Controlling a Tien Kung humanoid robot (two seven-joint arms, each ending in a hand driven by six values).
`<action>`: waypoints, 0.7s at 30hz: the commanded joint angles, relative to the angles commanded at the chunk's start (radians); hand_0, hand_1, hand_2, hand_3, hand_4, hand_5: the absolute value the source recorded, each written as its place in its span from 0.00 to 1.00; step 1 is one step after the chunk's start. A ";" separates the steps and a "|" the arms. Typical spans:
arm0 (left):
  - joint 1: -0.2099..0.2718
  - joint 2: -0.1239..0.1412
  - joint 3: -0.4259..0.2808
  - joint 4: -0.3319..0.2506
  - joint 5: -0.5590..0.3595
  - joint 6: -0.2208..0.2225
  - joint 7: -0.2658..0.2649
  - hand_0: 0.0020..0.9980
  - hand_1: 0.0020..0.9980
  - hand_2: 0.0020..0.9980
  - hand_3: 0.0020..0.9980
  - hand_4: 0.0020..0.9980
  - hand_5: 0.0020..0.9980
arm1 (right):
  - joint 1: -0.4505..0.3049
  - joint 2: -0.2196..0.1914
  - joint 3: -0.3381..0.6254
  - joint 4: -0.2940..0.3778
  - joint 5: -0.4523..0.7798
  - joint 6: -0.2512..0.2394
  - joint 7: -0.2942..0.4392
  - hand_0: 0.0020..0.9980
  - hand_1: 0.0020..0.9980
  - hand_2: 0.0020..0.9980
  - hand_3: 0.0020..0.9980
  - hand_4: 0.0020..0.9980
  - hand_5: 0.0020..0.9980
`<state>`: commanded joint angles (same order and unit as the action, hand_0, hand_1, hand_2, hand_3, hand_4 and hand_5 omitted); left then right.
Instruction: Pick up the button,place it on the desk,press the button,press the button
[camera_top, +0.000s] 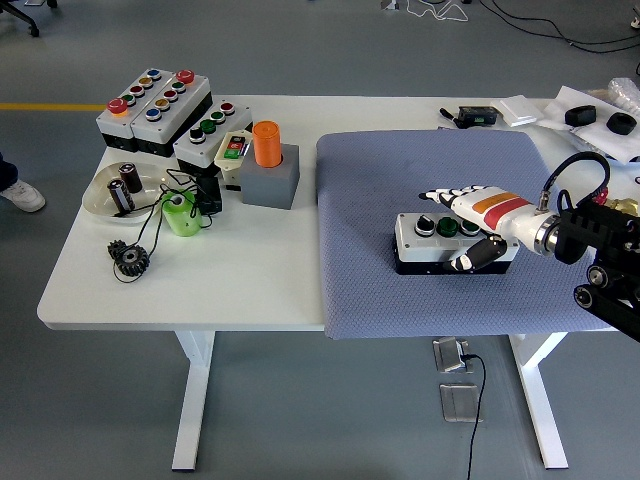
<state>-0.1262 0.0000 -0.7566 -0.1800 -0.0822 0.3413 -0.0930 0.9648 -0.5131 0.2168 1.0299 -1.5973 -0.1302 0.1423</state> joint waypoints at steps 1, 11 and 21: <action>0.000 0.000 0.000 0.000 0.000 0.000 0.000 0.66 0.70 0.73 0.50 0.32 0.96 | -0.003 -0.009 0.008 0.015 0.008 0.002 -0.001 0.96 0.93 1.00 1.00 0.90 0.22; -0.004 0.002 0.005 0.000 -0.006 -0.003 -0.007 0.66 0.70 0.73 0.50 0.32 0.96 | -0.065 -0.124 0.167 0.181 0.105 -0.037 -0.025 0.91 0.87 0.95 1.00 0.89 0.30; -0.010 0.002 -0.003 0.000 -0.002 -0.001 -0.008 0.65 0.70 0.73 0.50 0.32 0.96 | -0.108 -0.213 0.232 0.250 0.271 -0.093 -0.062 0.43 0.21 0.33 0.90 0.78 0.40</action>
<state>-0.1367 0.0022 -0.7592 -0.1800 -0.0841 0.3401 -0.1008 0.8566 -0.7260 0.4492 1.2797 -1.3265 -0.2228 0.0800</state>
